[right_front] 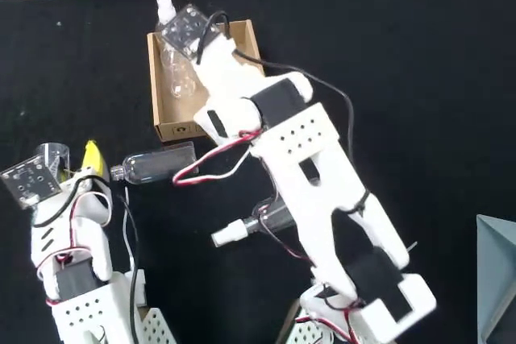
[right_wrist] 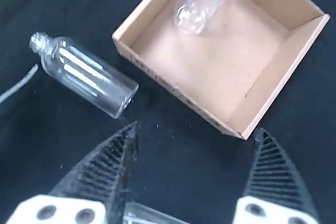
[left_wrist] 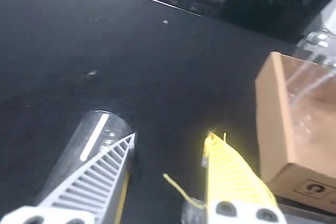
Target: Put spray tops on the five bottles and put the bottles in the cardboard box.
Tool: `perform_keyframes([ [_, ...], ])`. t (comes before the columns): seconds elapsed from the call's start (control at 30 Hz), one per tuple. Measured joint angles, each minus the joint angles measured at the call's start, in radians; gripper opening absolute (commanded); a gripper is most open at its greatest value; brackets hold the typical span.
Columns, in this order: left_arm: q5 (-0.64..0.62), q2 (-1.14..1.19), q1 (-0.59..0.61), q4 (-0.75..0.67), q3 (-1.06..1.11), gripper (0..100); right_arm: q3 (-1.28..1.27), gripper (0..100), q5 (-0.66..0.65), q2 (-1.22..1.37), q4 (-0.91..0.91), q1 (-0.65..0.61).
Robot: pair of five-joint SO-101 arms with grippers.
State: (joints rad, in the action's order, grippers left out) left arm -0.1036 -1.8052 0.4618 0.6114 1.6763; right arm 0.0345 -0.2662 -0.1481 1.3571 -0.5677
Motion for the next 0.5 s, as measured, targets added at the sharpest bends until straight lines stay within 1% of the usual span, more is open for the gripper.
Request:
perform_keyframes([
  [0.1, 0.0, 0.0, 0.048, 0.032, 0.0, 19, -0.041, 28.6, -0.025, -0.035, 0.0, -0.034],
  [0.27, 0.0, 0.0, 0.114, 0.16, -0.026, 20, -0.066, 28.6, -0.026, -0.044, 0.0, -0.133],
  [0.33, 0.0, 0.0, 0.146, 0.176, -0.032, 20, -0.066, 28.6, -0.026, -0.044, 0.0, -0.176],
  [0.5, -0.058, 0.0, 0.222, 0.183, -0.041, 20, -0.054, 28.6, -0.026, 0.005, 0.0, -0.272],
])
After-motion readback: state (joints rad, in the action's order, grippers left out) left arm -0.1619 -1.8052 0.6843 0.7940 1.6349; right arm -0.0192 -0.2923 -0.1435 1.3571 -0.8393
